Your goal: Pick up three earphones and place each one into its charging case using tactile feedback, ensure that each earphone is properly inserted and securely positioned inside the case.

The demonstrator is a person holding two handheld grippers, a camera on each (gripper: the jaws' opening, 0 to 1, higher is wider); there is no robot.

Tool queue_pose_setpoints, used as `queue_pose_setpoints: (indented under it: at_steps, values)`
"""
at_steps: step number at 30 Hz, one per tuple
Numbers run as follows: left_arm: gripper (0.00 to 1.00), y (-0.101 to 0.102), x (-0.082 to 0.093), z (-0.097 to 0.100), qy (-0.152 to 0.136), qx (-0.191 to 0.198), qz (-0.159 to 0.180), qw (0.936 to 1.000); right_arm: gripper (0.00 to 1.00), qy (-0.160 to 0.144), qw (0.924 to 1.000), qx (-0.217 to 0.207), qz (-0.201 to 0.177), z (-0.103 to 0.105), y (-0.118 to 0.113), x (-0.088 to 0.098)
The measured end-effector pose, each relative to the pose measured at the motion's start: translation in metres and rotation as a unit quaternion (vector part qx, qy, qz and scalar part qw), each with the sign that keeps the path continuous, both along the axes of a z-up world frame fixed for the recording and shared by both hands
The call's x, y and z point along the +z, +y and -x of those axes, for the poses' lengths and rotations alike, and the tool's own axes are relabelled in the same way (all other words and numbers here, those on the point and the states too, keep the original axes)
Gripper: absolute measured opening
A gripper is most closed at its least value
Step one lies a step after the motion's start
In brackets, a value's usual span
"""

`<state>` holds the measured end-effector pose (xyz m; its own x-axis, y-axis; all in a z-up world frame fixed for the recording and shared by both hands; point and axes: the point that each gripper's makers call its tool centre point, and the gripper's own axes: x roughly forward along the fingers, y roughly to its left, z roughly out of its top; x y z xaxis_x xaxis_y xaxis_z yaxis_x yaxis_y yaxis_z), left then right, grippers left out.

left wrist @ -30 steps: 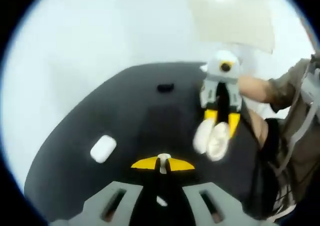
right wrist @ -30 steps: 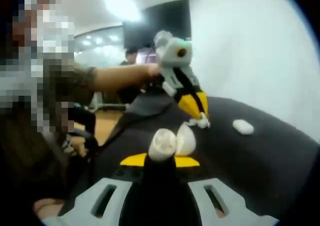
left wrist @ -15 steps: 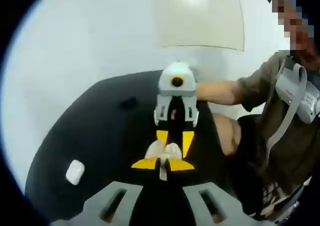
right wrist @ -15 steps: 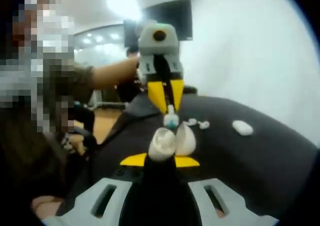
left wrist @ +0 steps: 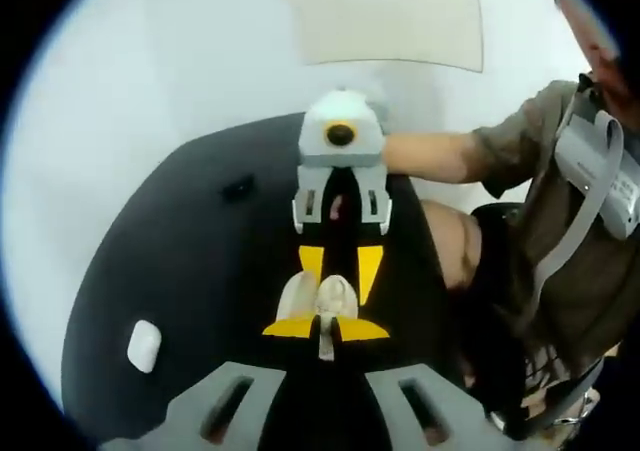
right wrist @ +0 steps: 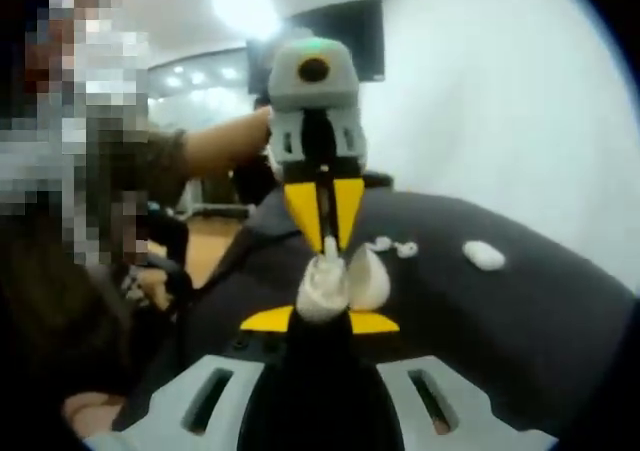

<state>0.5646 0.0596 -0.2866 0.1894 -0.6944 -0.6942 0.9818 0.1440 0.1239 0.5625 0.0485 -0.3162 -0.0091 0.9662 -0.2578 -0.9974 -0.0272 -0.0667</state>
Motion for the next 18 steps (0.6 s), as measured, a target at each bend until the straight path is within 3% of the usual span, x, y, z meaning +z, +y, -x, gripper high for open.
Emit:
queue_pose_setpoints:
  at_steps: [7,10,14,18]
  values:
    - [0.04,0.000,-0.003,0.003,0.005,-0.001,0.005,1.0000,0.30,0.055,0.9984,0.005,-0.008,0.005,0.006,0.002]
    - [0.04,0.001,-0.005,0.002,0.004,0.005,0.010,0.9999,0.28,0.065,0.9978,-0.003,-0.007,0.003,0.006,0.002]
    - [0.04,0.004,-0.012,0.007,-0.012,0.002,0.000,0.9999,0.21,0.059,0.9982,0.001,-0.004,0.007,0.006,0.000]
    - [0.04,0.006,-0.011,0.010,-0.023,0.002,0.001,0.9997,0.21,0.037,0.9993,0.005,-0.003,0.010,0.008,-0.001]
